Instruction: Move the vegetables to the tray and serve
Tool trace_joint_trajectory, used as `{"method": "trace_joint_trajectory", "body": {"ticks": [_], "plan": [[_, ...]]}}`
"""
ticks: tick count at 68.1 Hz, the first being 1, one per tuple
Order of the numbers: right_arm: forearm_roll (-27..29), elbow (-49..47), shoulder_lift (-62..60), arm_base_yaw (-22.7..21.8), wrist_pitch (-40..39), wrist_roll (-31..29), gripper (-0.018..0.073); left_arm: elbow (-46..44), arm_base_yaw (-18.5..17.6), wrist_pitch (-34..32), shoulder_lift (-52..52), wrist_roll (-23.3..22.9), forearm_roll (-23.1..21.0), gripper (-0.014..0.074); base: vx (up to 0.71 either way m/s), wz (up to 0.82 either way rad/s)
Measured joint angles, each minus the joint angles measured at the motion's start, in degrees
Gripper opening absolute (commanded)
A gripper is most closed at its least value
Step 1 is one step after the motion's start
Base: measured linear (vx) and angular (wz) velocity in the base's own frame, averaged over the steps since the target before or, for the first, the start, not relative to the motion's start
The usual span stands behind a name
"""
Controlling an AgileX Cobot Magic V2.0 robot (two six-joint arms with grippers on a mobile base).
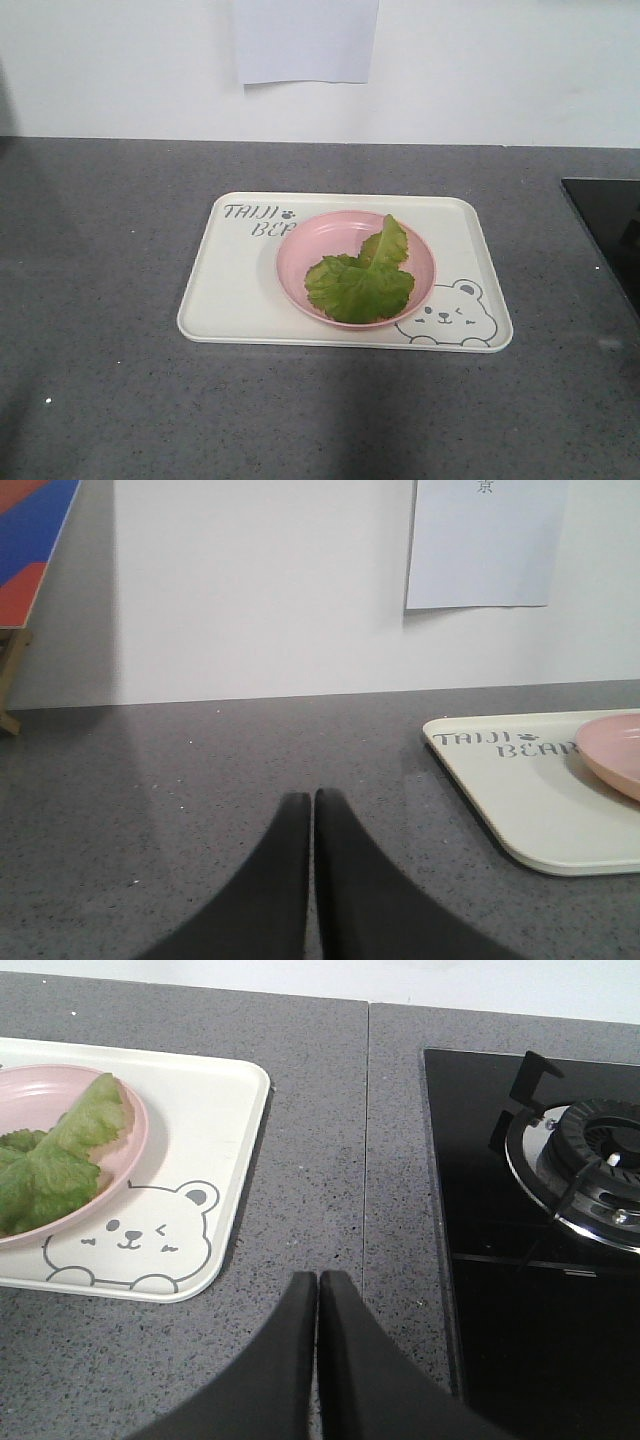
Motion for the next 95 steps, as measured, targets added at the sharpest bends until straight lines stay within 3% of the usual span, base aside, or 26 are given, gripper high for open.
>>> {"method": "trace_joint_trajectory", "body": {"ticks": [53, 72, 95], "plan": [[0.3, 0.9, -0.9, 0.0, -1.9, -0.6, -0.0008, 0.0, 0.0, 0.0, 0.0, 0.0, 0.0, -0.0008, 0.0, 0.0], [7.8, 15.4, -11.8, 0.0, -16.6, -9.9, -0.0008, 0.0, 0.0, 0.0, 0.0, 0.0, 0.0, -0.0008, 0.0, 0.0], [6.5, 29.4, -30.6, 0.0, -20.8, -10.8, -0.0008, 0.0, 0.0, 0.1, 0.0, 0.0, 0.0, -0.0008, 0.0, 0.0]]}}
